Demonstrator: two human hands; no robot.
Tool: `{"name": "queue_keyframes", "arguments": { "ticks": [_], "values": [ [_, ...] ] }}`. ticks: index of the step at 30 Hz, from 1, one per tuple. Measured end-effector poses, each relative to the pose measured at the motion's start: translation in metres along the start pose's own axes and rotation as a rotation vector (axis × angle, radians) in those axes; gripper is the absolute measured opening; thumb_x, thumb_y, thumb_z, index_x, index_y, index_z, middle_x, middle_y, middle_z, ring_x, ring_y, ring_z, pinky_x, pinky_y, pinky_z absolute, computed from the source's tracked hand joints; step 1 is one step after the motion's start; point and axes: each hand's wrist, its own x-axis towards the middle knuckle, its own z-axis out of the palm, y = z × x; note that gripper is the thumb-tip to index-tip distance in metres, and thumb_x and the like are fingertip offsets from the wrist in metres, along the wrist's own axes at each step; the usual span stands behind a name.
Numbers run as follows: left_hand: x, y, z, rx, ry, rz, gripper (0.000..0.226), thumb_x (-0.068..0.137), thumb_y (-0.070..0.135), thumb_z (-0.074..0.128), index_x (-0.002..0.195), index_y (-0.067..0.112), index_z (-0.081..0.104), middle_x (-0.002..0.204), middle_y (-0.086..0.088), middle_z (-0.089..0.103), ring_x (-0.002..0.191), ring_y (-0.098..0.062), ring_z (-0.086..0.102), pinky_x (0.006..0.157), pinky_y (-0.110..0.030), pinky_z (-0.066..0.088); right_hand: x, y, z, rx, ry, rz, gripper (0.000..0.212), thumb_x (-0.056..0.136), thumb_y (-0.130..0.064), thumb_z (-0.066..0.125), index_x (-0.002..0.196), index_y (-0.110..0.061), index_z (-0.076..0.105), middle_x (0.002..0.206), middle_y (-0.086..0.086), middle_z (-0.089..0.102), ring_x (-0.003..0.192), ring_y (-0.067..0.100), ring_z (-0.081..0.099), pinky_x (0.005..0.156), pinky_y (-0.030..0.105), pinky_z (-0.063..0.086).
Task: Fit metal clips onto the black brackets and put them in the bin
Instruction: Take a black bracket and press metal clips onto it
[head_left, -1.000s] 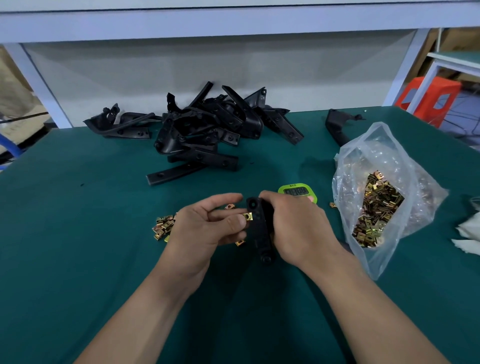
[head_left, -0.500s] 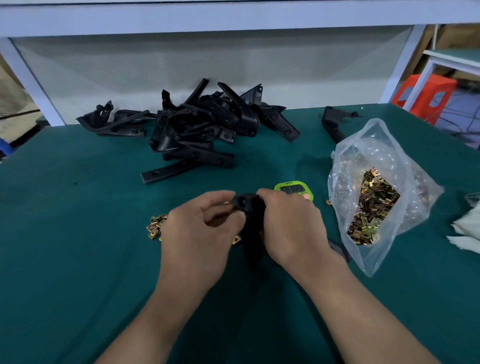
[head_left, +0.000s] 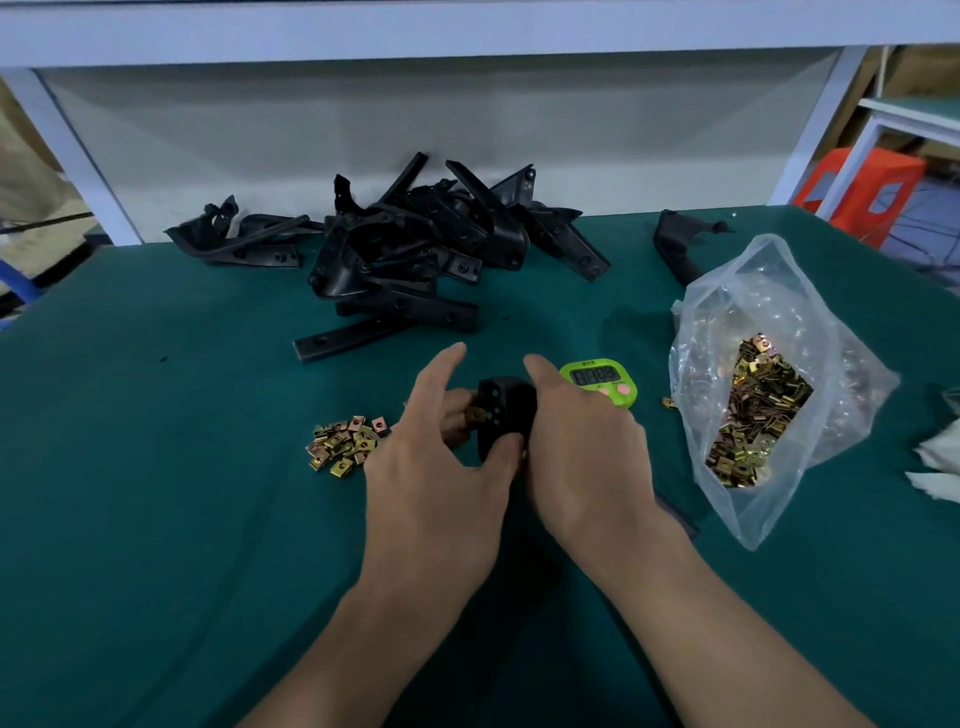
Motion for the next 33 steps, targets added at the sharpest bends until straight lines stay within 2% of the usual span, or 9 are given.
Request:
{"name": "queue_keyframes", "arguments": {
  "ticks": [4,8,12,18,21,23,25,29,33],
  "values": [
    [0.01,-0.01,-0.002,0.013,0.014,-0.055,0.076,0.082,0.021,0.082,0.145,0.042,0.045,0.102,0.029,0.069,0.099,0.018,0.06,0.086,0.005,0.037,0.0,0.002,-0.001,0.14,0.015,-0.151,0.107,0.08,-0.014,0.073,0.16,-0.037,0.006,0.091,-0.009,0.062,0.074,0.02,0.058,0.062,0.036,0.041],
    [0.022,-0.015,-0.003,-0.025,-0.019,-0.091,0.076,0.08,0.014,0.083,0.144,0.036,0.049,0.089,0.034,0.069,0.088,0.016,0.063,0.076,0.004,0.039,0.006,0.011,-0.003,0.249,-0.008,-0.205,0.074,0.083,-0.016,0.07,0.149,-0.034,0.042,0.112,-0.004,0.073,0.103,0.025,0.067,0.088,0.041,0.054],
    [0.021,-0.015,-0.003,-0.048,-0.02,-0.086,0.073,0.08,0.007,0.082,0.139,0.038,0.054,0.092,0.037,0.07,0.086,0.013,0.066,0.076,-0.002,0.045,0.009,0.015,-0.002,0.398,0.0,-0.205,0.057,0.081,-0.006,0.07,0.134,-0.027,0.063,0.115,-0.005,0.075,0.109,0.02,0.067,0.095,0.037,0.053],
    [0.02,-0.015,-0.007,-0.043,-0.015,-0.091,0.078,0.079,0.024,0.083,0.145,0.042,0.045,0.096,0.041,0.068,0.093,0.019,0.063,0.077,0.003,0.042,0.011,0.019,-0.001,0.447,0.026,-0.185,0.055,0.078,-0.006,0.07,0.127,-0.031,0.067,0.097,-0.017,0.073,0.093,0.008,0.066,0.086,0.024,0.053],
    [0.022,-0.017,-0.006,-0.091,-0.047,-0.19,0.042,0.083,0.041,0.08,0.122,0.039,0.065,0.087,0.032,0.073,0.084,0.014,0.067,0.079,-0.013,0.052,0.013,0.021,-0.001,0.468,0.042,-0.146,0.053,0.078,-0.009,0.07,0.124,-0.035,0.067,0.077,-0.027,0.063,0.076,-0.002,0.06,0.07,0.01,0.046],
    [0.024,-0.018,-0.006,-0.125,-0.079,-0.229,0.01,0.084,0.045,0.079,0.09,0.037,0.076,0.076,0.024,0.075,0.071,0.008,0.069,0.067,-0.018,0.053,0.014,0.023,-0.002,0.48,0.025,-0.125,0.052,0.078,-0.011,0.07,0.122,-0.038,0.066,0.077,-0.023,0.065,0.074,-0.001,0.062,0.067,0.012,0.047],
    [0.025,-0.019,-0.006,-0.114,-0.073,-0.195,0.011,0.082,0.044,0.08,0.074,0.037,0.076,0.068,0.02,0.073,0.061,0.006,0.067,0.055,-0.012,0.047,0.014,0.024,-0.001,0.504,-0.005,-0.123,0.051,0.078,-0.01,0.071,0.121,-0.038,0.068,0.077,-0.02,0.067,0.072,0.001,0.064,0.064,0.013,0.048],
    [0.022,-0.018,-0.007,-0.147,-0.064,-0.117,0.009,0.083,0.037,0.082,0.074,0.035,0.078,0.063,0.015,0.073,0.054,0.002,0.066,0.048,-0.012,0.045,0.017,0.029,-0.003,0.622,-0.13,-0.098,0.045,0.079,-0.006,0.072,0.112,-0.037,0.071,0.075,-0.011,0.071,0.064,0.005,0.064,0.061,0.017,0.048],
    [0.021,-0.016,-0.006,-0.252,-0.09,-0.099,0.016,0.092,0.029,0.075,0.078,0.034,0.081,0.071,0.008,0.076,0.063,0.0,0.067,0.055,-0.017,0.05,0.02,0.034,-0.006,0.856,-0.357,0.022,0.047,0.084,-0.001,0.072,0.117,-0.033,0.073,0.092,0.004,0.077,0.087,0.029,0.074,0.085,0.042,0.06]
  ]
}}
